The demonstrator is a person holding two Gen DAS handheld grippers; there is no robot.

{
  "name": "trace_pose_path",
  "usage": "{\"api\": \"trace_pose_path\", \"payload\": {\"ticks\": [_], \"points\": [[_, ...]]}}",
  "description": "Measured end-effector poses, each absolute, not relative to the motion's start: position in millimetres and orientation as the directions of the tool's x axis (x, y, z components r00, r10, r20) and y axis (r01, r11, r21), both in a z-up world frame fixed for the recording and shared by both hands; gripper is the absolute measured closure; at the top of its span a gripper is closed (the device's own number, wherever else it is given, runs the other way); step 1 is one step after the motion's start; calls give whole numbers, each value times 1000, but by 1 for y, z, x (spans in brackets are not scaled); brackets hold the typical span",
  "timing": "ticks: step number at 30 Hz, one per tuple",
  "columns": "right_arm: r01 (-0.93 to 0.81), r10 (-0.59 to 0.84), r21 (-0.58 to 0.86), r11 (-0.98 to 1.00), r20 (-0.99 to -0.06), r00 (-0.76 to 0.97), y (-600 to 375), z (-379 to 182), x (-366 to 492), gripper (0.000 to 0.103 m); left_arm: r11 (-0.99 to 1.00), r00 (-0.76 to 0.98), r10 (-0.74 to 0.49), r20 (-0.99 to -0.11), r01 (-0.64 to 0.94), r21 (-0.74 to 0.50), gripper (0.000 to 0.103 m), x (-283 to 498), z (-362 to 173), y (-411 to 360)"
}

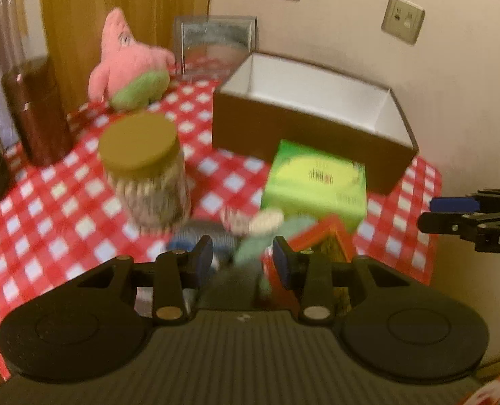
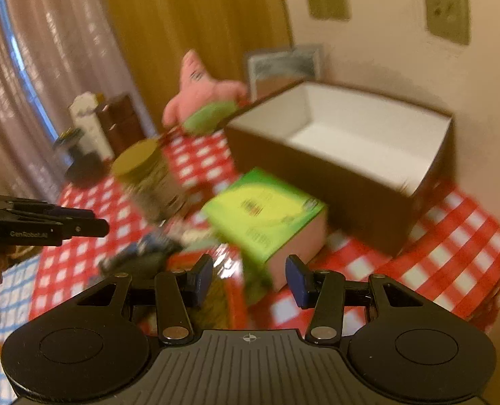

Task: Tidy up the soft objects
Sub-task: 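Grasp the black-and-red earmuff pad with the right tool while the left tool returns to the table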

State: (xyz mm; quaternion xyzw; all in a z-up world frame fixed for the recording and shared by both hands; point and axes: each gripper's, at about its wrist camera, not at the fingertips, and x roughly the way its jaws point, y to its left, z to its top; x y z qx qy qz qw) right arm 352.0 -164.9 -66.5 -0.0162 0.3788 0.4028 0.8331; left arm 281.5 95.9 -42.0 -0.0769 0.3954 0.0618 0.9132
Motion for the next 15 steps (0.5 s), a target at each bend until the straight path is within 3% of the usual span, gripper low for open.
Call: {"api": "trace_pose_path", "payload": {"ticks": [15], "points": [[-850, 585, 229, 475, -804, 111, -115, -137, 286, 54, 958, 553, 3, -833, -241, -156, 67, 215, -95, 73]]}}
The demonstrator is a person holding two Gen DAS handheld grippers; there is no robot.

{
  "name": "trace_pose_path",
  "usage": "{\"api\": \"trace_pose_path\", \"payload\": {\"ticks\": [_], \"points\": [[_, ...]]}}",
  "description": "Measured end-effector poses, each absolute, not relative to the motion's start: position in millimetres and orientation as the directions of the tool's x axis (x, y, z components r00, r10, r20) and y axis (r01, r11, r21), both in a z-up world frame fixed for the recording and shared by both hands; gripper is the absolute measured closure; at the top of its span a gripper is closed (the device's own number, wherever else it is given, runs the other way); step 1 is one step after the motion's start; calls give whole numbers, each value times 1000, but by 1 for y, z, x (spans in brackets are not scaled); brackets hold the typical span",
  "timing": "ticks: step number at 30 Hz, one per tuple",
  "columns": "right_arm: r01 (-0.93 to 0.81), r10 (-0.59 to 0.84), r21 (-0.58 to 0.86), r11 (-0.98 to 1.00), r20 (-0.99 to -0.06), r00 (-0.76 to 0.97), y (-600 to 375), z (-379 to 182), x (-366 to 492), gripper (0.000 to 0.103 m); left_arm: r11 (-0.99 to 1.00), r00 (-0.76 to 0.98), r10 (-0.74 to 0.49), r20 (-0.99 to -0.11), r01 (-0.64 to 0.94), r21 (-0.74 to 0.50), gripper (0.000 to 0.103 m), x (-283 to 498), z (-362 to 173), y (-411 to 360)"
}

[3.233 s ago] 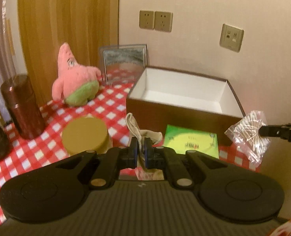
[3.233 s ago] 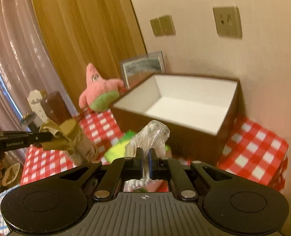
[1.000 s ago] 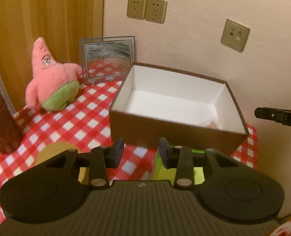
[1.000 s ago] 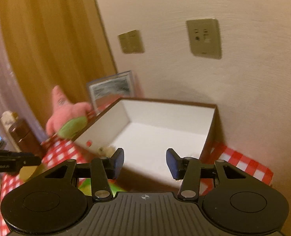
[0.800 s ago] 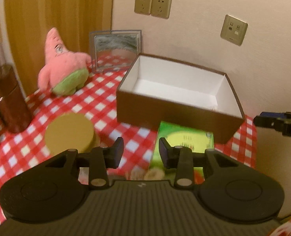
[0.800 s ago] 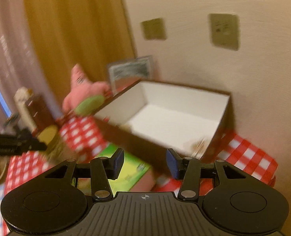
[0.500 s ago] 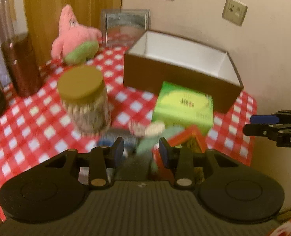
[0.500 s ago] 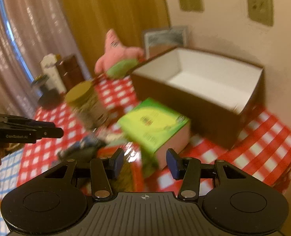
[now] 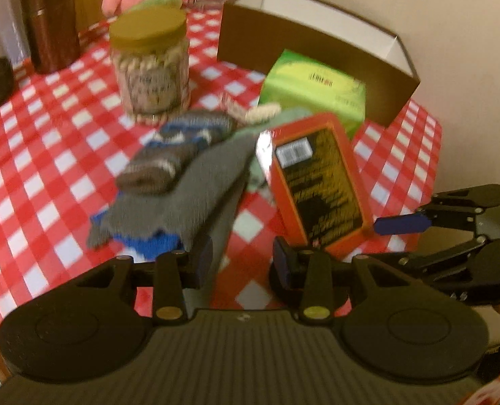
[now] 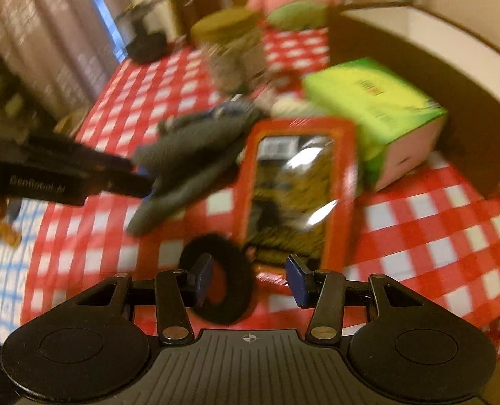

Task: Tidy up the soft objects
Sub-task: 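Grasp the black-and-red earmuff pad with the right tool while the left tool returns to the table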

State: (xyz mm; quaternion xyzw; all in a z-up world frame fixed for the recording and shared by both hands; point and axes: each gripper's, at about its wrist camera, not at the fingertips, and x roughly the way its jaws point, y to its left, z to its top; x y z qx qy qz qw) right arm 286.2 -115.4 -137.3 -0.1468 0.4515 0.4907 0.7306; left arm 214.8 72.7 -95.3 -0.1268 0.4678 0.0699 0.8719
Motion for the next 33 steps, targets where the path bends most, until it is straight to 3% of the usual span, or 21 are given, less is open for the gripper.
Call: {"api": "trace_pose_path", "payload": {"ticks": [6, 11, 29, 33], "points": [[-890, 558, 196, 411, -827, 75, -105, -155, 269, 35, 953, 513, 7, -859, -265, -150, 67, 202, -114, 70], [-909, 545, 167, 382, -835, 76, -96, -162, 263, 30, 956, 484, 15, -875, -263, -129, 66, 196, -127, 69], [-929, 511, 113, 351, -855, 89, -68, -188, 259, 30, 961, 463, 13, -886, -250, -117, 65, 191, -144, 72], [-938, 515, 104, 331, -853, 87, -67, -187, 257, 40, 963, 466, 17, -885, -244, -110, 65, 192, -143, 72]]}}
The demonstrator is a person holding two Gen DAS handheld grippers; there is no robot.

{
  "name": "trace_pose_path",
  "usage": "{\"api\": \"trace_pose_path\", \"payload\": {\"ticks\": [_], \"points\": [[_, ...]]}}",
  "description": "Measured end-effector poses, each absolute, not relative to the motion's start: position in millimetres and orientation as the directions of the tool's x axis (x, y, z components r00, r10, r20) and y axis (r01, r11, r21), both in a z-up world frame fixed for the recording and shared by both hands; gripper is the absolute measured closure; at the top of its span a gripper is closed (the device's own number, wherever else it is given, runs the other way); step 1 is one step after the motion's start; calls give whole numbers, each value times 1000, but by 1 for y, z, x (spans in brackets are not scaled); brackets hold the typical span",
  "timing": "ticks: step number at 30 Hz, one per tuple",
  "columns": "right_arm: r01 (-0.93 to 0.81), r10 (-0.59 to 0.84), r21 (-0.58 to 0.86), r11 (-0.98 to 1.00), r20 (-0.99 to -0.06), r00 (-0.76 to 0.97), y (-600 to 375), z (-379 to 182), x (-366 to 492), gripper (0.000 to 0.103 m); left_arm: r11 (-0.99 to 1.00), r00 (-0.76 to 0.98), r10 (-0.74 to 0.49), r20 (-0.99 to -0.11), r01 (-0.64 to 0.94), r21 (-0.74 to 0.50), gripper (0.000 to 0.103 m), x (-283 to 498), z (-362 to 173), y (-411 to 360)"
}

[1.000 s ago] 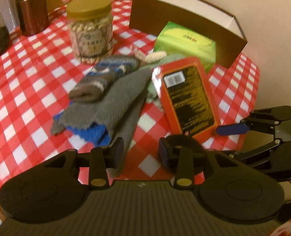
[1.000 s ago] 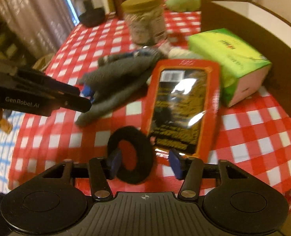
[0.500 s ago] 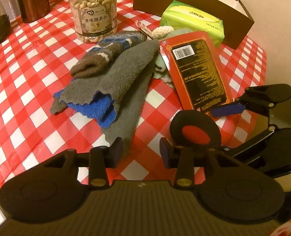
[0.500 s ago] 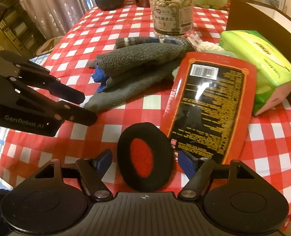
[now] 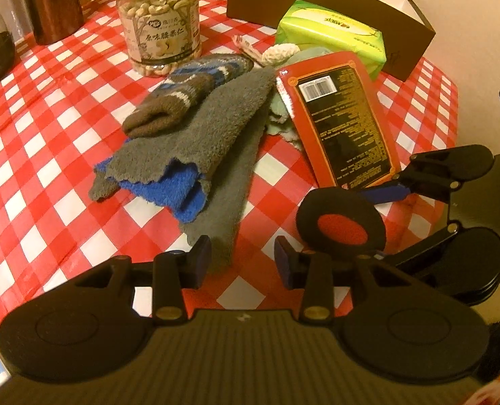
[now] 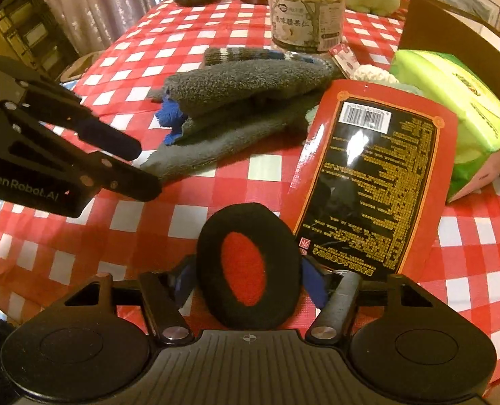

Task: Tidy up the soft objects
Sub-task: 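Grasp the black-and-red earmuff pad with the right tool while the left tool returns to the table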

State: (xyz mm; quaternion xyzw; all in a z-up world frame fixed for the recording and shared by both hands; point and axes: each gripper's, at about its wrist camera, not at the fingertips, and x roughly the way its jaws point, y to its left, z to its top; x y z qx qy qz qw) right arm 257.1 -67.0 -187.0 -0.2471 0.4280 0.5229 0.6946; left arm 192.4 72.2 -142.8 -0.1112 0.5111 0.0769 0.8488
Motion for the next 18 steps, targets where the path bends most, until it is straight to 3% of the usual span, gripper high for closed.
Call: {"api": "trace_pose_path", "payload": {"ticks": [9, 18], "points": [[-926, 570, 125, 356, -815, 109, -81, -162, 262, 43, 976, 510, 10, -860, -194, -104, 65, 196, -128, 69], [-809, 603, 167, 563, -752, 264, -127, -118, 303, 43, 987, 608, -4, -794, -124, -100, 65, 221, -98, 71]]}}
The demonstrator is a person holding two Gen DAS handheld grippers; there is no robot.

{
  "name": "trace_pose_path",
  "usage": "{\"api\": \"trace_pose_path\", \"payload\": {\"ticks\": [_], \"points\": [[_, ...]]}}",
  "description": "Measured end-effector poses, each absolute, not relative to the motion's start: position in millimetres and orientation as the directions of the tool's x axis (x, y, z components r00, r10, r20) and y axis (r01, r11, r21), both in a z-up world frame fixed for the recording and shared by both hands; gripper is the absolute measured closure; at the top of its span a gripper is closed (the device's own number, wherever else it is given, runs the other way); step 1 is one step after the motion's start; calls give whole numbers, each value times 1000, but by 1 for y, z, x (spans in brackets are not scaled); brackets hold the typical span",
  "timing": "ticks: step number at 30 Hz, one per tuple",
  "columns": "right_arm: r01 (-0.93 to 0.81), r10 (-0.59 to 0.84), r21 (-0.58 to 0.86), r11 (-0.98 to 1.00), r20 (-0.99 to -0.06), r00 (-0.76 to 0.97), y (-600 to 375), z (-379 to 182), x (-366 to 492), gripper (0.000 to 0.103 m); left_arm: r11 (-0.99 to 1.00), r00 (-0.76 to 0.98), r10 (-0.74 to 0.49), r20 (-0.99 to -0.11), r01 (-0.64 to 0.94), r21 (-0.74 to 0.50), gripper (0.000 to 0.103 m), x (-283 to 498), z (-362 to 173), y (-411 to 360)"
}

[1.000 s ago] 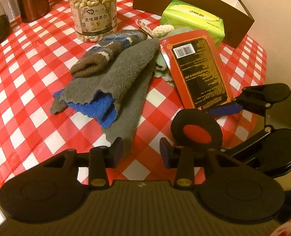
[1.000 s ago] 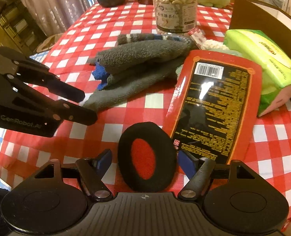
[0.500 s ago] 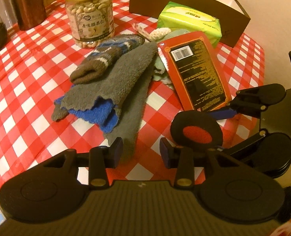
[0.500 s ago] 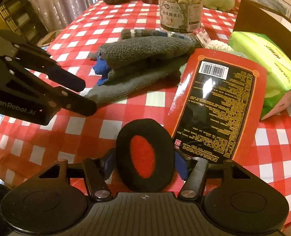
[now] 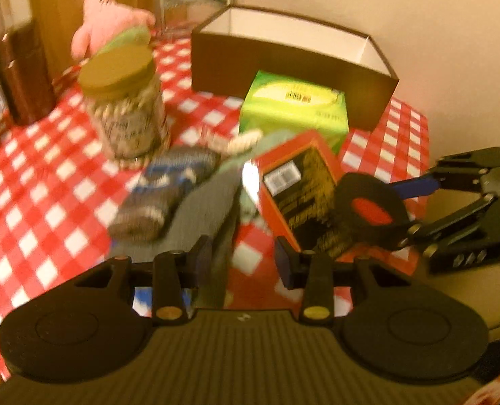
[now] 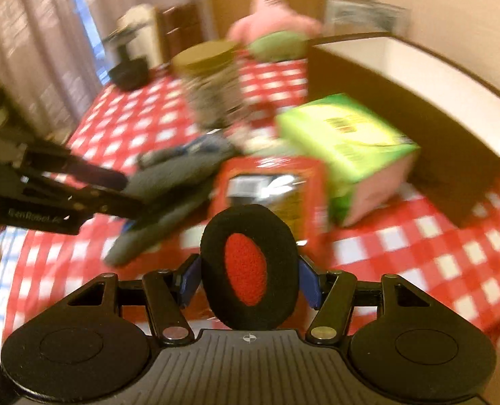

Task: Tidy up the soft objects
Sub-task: 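Grasp the black-and-red earmuff pad with the right tool while the left tool returns to the table, then grasp the white fluffy ring with the left tool while the right tool holds the earmuff pad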

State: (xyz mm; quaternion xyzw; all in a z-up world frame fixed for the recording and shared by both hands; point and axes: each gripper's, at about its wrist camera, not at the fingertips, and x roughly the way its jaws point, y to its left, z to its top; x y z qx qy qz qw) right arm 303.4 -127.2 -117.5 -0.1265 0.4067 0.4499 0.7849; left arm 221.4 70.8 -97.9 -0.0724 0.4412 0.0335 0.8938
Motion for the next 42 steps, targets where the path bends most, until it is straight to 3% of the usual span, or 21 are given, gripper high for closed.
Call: {"api": "trace_pose_path", "payload": {"ticks": [12, 20, 26, 35, 42], "points": [[-638, 521, 172, 751, -748, 411, -176, -106, 362, 43, 1000, 678, -10, -735, 23, 7, 66, 307, -95, 85], [-607, 503, 179, 774, -757, 418, -180, -110, 380, 43, 973, 653, -45, -756, 200, 115, 66, 354, -112, 81], [-585, 485, 181, 791, -768, 418, -183, -115, 389, 42, 950, 617, -88, -782, 288, 120, 67, 366, -121, 85], [-560, 465, 179, 809, -778, 423, -184, -119, 394, 42, 930, 557, -139, -819, 358, 85, 85, 376, -139, 90], [-548, 457, 175, 818, -777, 434, -189, -117, 394, 42, 927, 568, -143, -810, 364, 92, 90, 373, -141, 92]]}}
